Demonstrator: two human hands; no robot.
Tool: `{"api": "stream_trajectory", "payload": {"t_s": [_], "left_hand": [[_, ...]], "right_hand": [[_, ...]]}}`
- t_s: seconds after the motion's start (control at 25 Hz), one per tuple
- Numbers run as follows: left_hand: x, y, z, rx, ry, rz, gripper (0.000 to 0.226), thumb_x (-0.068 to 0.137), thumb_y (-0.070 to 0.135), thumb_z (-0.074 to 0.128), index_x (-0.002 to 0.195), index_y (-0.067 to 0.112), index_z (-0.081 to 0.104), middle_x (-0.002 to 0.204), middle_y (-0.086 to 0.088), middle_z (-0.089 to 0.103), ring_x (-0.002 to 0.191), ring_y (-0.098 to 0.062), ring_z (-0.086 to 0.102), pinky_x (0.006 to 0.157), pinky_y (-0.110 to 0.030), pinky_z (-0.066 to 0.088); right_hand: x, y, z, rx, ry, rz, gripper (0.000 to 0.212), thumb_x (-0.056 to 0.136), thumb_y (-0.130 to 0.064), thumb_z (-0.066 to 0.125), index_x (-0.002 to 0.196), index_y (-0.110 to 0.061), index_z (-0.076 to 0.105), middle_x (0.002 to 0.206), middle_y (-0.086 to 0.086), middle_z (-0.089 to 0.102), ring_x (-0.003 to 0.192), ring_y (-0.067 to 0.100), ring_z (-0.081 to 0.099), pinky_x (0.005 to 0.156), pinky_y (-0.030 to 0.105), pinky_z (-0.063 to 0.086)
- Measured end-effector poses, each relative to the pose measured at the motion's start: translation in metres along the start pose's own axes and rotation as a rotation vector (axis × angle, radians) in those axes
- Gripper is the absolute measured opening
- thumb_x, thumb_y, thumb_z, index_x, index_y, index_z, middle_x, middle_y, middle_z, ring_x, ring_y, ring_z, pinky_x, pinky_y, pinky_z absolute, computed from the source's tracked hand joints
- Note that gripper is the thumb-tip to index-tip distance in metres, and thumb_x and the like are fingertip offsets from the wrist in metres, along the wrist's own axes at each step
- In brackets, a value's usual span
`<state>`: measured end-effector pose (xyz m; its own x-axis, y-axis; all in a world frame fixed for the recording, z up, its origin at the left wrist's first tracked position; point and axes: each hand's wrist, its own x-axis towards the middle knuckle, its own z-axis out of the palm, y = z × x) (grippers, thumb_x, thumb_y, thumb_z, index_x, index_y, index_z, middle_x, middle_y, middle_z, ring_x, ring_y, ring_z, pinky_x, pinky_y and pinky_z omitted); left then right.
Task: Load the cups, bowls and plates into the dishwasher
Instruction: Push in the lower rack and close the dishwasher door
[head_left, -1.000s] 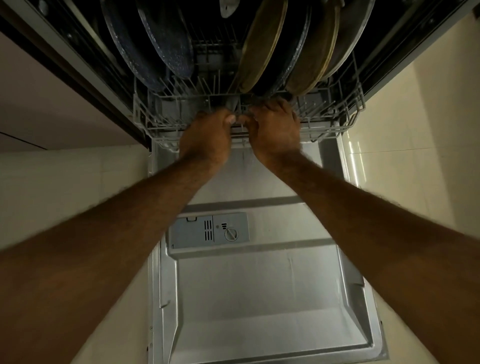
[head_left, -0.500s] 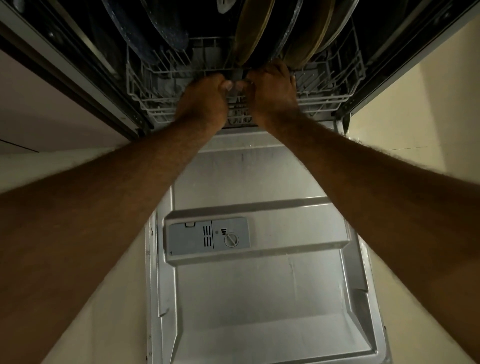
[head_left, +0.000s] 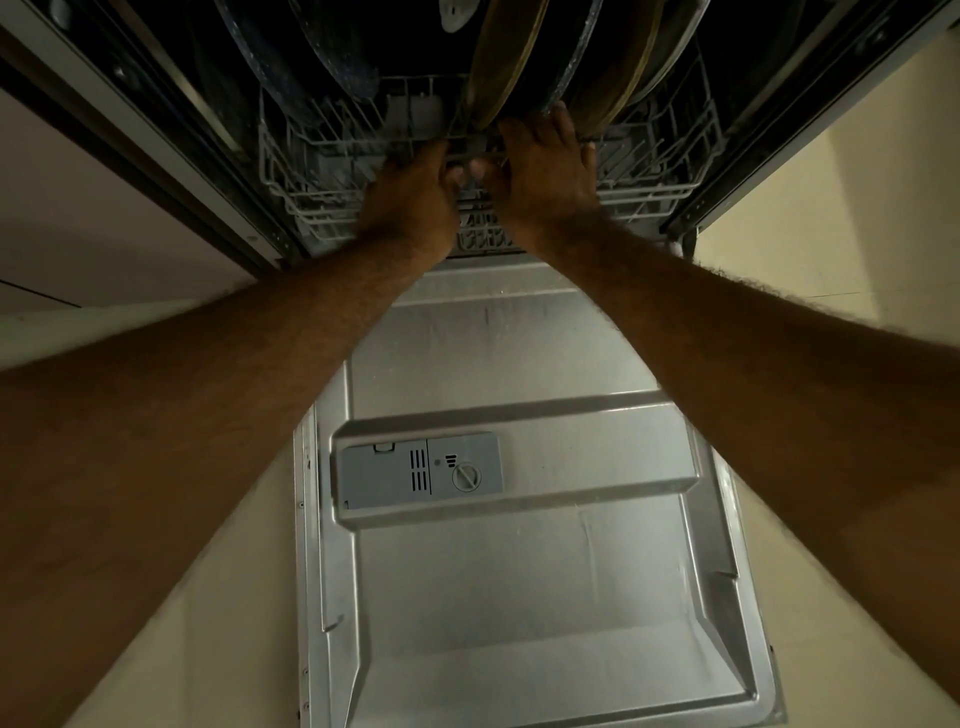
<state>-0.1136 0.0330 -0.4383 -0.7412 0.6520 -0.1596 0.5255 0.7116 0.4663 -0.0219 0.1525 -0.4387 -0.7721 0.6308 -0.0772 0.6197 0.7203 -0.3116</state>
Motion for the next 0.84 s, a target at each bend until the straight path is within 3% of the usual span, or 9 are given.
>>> {"api": "stream_trajectory", "payload": {"t_s": [0.12,0.24,0.44,0.84], "left_hand": [[-0.028,-0.008,0.003,0.094,-0.004,0.047,0.066,0.103,0.05,0.049,0.16,0.031,0.021,0.151,-0.021,0.042,0.132,-0.041,0.048,0.101,-0.059,0.048],[-0.064,-0.018,0.009,0.206,0.026,0.119,0.077,0.1,0.06,0.045,0.163,0.027,0.015,0.16,-0.019,0.034,0.144,-0.04,0.037,0.109,-0.063,0.039],[-0.139,-0.027,0.02,0.299,-0.011,0.172,0.078,0.101,0.067,0.03,0.164,0.026,0.005,0.169,-0.016,0.015,0.156,-0.039,0.013,0.123,-0.061,0.017],[-0.33,-0.031,0.058,0.265,-0.144,0.12,0.077,0.102,0.068,0.022,0.164,0.03,-0.001,0.171,-0.012,0.005,0.158,-0.033,0.002,0.125,-0.052,0.004]], "right_hand": [[-0.037,-0.006,-0.004,0.026,0.062,-0.02,0.069,0.1,-0.048,0.049,0.159,-0.025,0.022,0.168,0.012,0.011,0.155,0.034,0.004,0.121,0.062,0.008],[-0.082,-0.008,0.0,0.034,0.054,-0.048,0.07,0.1,-0.041,0.051,0.16,-0.023,0.018,0.168,0.013,0.007,0.155,0.034,0.004,0.122,0.061,0.009],[-0.152,-0.001,0.005,-0.005,-0.025,-0.079,0.069,0.103,-0.045,0.047,0.16,-0.021,0.016,0.169,0.012,0.005,0.155,0.03,0.002,0.122,0.061,0.011],[-0.332,0.018,0.023,-0.01,-0.196,-0.144,0.065,0.104,-0.047,0.042,0.16,-0.024,0.016,0.169,0.008,0.009,0.156,0.027,0.004,0.124,0.056,0.014]]}}
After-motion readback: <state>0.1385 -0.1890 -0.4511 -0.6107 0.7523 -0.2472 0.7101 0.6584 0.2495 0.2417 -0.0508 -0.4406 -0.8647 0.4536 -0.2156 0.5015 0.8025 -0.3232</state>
